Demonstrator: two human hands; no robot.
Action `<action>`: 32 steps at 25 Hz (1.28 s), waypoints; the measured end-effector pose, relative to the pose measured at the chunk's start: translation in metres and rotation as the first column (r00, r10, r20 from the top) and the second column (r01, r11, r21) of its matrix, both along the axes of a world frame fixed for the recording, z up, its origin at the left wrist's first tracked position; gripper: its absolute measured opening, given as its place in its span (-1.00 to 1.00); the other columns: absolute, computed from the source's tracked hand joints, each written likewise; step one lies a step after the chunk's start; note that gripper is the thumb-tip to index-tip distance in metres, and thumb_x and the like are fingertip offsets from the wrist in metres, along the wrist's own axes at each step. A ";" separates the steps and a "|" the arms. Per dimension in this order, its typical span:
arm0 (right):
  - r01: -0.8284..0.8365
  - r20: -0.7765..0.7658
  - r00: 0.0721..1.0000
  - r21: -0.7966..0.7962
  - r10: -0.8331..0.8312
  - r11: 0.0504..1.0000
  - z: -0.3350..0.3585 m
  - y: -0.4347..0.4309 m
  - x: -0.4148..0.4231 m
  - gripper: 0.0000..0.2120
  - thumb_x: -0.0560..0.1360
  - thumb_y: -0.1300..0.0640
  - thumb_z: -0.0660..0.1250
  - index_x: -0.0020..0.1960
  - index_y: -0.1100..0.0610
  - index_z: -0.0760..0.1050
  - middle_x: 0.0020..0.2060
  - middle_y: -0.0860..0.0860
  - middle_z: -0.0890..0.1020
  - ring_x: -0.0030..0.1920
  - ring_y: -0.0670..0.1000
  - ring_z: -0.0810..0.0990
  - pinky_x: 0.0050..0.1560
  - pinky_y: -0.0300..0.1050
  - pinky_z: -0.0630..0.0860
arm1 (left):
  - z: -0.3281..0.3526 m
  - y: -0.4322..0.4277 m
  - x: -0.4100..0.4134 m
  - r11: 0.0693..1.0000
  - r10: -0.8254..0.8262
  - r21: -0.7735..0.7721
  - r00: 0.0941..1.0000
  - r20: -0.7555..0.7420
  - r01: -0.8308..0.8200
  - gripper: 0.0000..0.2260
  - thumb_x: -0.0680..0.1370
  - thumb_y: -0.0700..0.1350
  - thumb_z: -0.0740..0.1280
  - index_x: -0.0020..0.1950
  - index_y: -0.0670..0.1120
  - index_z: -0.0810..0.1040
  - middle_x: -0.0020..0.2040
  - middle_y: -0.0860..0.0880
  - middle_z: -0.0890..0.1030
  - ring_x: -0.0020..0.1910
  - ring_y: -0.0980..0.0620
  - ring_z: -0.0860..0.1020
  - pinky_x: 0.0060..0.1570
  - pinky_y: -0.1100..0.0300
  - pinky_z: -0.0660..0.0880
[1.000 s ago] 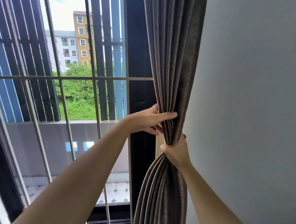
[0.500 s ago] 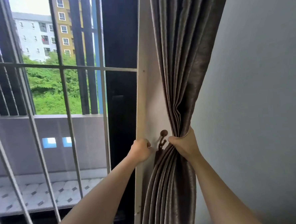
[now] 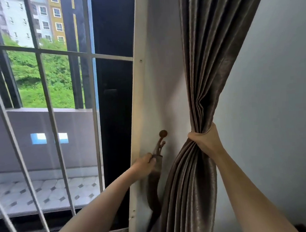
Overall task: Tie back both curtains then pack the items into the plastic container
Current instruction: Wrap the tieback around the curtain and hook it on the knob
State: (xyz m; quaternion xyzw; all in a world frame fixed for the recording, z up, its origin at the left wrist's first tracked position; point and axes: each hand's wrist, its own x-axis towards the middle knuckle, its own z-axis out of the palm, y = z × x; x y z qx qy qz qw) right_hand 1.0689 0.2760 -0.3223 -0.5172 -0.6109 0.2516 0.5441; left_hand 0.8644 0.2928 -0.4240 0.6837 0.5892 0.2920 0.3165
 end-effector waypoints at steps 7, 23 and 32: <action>-0.085 -0.012 0.996 -0.024 0.085 0.996 -0.009 -0.002 -0.030 -0.67 0.16 0.17 0.37 -0.11 0.21 0.42 -0.28 0.08 0.51 -0.21 0.09 0.56 -0.19 -0.11 0.52 | 0.038 -0.030 -0.102 0.981 -0.169 0.039 0.942 -0.289 0.188 -0.71 0.50 0.11 0.34 -0.38 0.06 0.43 -0.41 0.10 0.44 -0.45 0.18 0.38 -0.37 0.30 0.31; -0.169 -0.022 0.985 -0.038 0.168 0.985 -0.019 -0.011 -0.142 -0.38 0.14 0.05 0.39 0.15 0.27 0.44 -0.01 0.16 0.59 0.02 0.14 0.61 0.12 0.14 0.57 | 0.096 -0.093 -0.122 0.914 0.039 0.391 0.936 -0.350 0.108 -0.60 0.54 0.05 0.29 -0.45 -0.05 0.33 -0.50 0.04 0.35 -0.49 0.10 0.33 -0.40 0.23 0.28; -0.195 -0.131 0.972 0.027 0.197 0.980 -0.009 -0.041 -0.163 -0.39 0.30 0.22 0.48 0.28 0.10 0.32 0.01 -0.03 0.54 -0.01 -0.07 0.57 -0.18 -0.38 0.46 | 0.076 -0.133 -0.075 0.978 0.033 0.200 0.987 0.160 -0.065 -0.61 0.51 0.01 0.35 -0.50 0.01 0.35 -0.54 0.12 0.33 -0.54 0.22 0.34 -0.51 0.42 0.23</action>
